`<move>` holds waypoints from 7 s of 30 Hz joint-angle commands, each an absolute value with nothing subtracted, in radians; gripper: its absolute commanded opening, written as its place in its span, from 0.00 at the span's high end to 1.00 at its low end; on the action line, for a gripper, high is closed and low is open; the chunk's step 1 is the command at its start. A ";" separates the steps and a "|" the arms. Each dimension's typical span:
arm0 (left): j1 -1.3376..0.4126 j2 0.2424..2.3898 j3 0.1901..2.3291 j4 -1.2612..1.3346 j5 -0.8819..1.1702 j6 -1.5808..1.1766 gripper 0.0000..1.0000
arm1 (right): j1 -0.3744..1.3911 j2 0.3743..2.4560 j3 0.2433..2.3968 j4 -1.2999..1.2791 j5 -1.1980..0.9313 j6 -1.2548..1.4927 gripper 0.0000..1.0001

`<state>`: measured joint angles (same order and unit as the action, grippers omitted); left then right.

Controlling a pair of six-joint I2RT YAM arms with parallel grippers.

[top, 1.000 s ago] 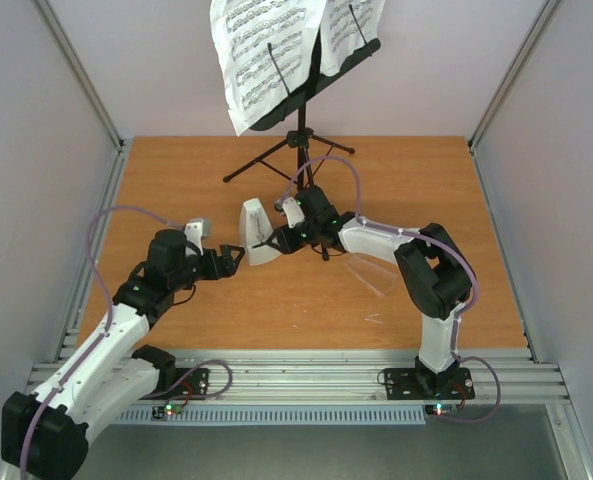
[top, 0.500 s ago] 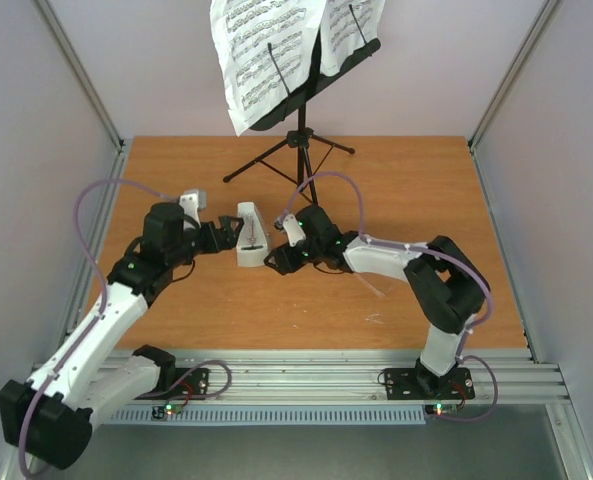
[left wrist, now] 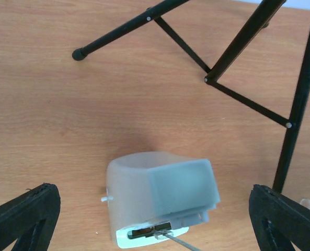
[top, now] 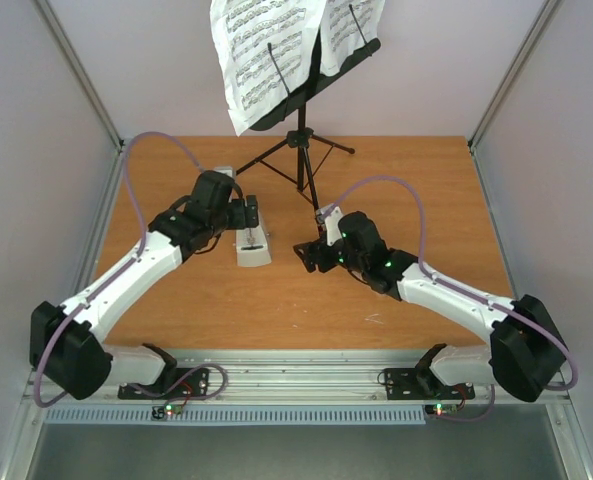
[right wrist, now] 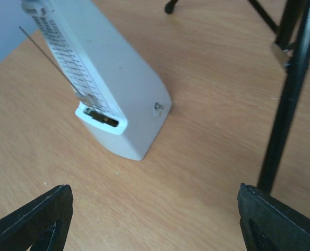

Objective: Pack up the instrument practice props

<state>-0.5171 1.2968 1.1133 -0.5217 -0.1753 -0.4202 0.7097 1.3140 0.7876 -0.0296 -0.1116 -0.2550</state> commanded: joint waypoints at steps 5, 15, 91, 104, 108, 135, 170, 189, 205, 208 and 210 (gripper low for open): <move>-0.544 1.394 1.182 -0.540 -0.224 -0.413 0.01 | 0.702 1.261 0.758 -0.080 -0.021 -0.239 0.13; -0.556 1.495 1.238 -0.539 -0.256 -0.413 0.09 | 0.703 1.265 0.730 -0.078 -0.022 -0.218 0.13; -0.511 1.071 0.997 -0.507 0.384 -0.390 0.01 | 0.730 1.100 0.708 0.110 -0.413 -0.494 0.02; -0.462 1.073 0.920 -0.410 0.458 -0.445 0.04 | 0.730 1.290 0.737 0.279 -0.459 -0.566 0.01; -0.461 1.080 0.908 -0.402 0.455 -0.449 0.04 | 0.730 1.330 0.742 0.305 -0.455 -0.598 0.02; -0.460 1.107 0.901 -0.382 0.456 -0.449 0.04 | 0.730 1.462 0.717 0.468 -0.402 -0.661 0.01; -0.460 1.231 0.921 -0.341 0.536 -0.433 0.26 | 0.729 1.430 0.650 0.506 -0.404 -0.646 0.05; -0.460 1.250 0.911 -0.315 0.563 -0.437 0.40 | 0.706 1.455 0.648 0.542 -0.431 -0.611 0.11; -0.460 1.252 0.905 -0.324 0.564 -0.431 0.44 | 0.689 1.474 0.646 0.564 -0.437 -0.596 0.15; -0.460 1.252 0.905 -0.330 0.559 -0.426 0.44 | 0.679 1.479 0.646 0.571 -0.449 -0.586 0.16; -0.460 1.252 0.904 -0.331 0.559 -0.422 0.44 | 0.674 1.482 0.647 0.572 -0.457 -0.582 0.16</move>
